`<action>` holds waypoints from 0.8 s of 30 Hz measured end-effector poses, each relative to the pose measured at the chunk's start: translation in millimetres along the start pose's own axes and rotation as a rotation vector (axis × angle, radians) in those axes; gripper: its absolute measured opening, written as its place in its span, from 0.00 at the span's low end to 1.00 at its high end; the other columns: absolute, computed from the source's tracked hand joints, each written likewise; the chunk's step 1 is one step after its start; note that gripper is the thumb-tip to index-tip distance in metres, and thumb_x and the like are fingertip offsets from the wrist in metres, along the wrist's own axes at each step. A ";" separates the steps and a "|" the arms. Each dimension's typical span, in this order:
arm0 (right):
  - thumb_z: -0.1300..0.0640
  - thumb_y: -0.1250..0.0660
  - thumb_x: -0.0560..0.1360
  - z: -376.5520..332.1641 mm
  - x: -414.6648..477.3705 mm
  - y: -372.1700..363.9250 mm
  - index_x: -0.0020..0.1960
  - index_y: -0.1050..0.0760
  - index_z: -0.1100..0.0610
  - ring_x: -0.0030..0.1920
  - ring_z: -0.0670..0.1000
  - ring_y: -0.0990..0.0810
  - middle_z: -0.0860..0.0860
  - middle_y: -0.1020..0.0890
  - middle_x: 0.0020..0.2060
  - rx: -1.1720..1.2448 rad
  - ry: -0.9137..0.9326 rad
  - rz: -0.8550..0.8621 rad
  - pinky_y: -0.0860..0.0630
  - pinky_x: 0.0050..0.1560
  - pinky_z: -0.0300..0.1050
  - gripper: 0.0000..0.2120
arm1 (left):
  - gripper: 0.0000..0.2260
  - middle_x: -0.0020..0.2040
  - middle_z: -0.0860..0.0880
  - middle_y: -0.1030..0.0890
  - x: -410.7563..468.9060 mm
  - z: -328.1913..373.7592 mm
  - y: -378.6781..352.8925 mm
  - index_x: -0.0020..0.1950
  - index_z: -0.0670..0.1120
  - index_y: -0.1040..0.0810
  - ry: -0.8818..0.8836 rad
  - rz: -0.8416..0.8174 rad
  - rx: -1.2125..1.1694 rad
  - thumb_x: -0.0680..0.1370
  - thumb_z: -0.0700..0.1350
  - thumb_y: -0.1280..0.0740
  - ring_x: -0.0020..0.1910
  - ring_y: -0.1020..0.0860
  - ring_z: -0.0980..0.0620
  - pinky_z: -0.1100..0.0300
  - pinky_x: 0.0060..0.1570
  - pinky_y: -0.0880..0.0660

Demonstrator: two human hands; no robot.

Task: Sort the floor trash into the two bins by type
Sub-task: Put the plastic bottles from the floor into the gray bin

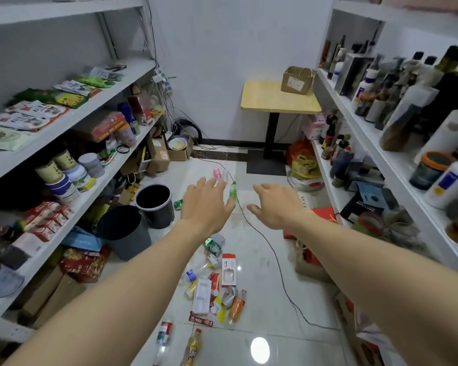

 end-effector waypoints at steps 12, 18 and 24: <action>0.41 0.51 0.81 141.8 252.0 -21.2 0.72 0.35 0.54 0.68 0.59 0.33 0.55 0.28 0.68 -0.030 0.022 0.048 0.36 0.66 0.54 0.26 | 0.24 0.71 0.47 0.30 253.6 22.1 -69.5 0.72 0.47 0.33 0.087 0.003 -0.019 0.82 0.58 0.53 0.70 0.35 0.46 0.50 0.64 0.35; 0.40 0.53 0.81 194.7 347.0 -22.1 0.76 0.42 0.52 0.75 0.59 0.41 0.55 0.37 0.75 -0.044 0.042 0.035 0.39 0.71 0.56 0.27 | 0.24 0.76 0.47 0.37 349.0 35.8 -93.1 0.75 0.48 0.37 0.127 -0.034 -0.033 0.82 0.57 0.52 0.75 0.42 0.45 0.49 0.71 0.40; 0.42 0.52 0.82 218.7 422.9 -26.7 0.73 0.37 0.53 0.71 0.57 0.35 0.55 0.32 0.71 -0.027 0.108 0.030 0.34 0.66 0.53 0.25 | 0.23 0.76 0.48 0.37 420.6 30.3 -115.6 0.76 0.49 0.38 0.144 -0.082 -0.025 0.83 0.56 0.53 0.76 0.43 0.45 0.50 0.70 0.41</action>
Point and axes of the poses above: each hand's wrist, its own x-axis towards the middle knuckle, its own y-axis out of the back of the hand, z = x × y, the point moved 6 cm from there along x, towards the middle knuckle
